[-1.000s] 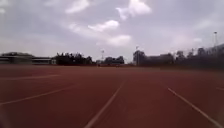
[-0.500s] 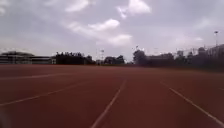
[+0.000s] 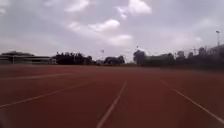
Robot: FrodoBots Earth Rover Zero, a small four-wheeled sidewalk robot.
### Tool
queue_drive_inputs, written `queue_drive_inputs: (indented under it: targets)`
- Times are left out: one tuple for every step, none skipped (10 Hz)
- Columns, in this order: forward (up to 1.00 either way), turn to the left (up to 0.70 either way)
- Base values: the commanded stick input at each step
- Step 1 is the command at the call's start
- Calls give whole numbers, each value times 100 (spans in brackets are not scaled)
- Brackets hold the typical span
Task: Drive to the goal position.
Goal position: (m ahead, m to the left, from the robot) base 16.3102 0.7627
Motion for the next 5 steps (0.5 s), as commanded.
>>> queue_drive_inputs:
  targets:
    - [45, 0]
    - [45, 0]
    - [45, 0]
    - [45, 0]
    - [45, 0]
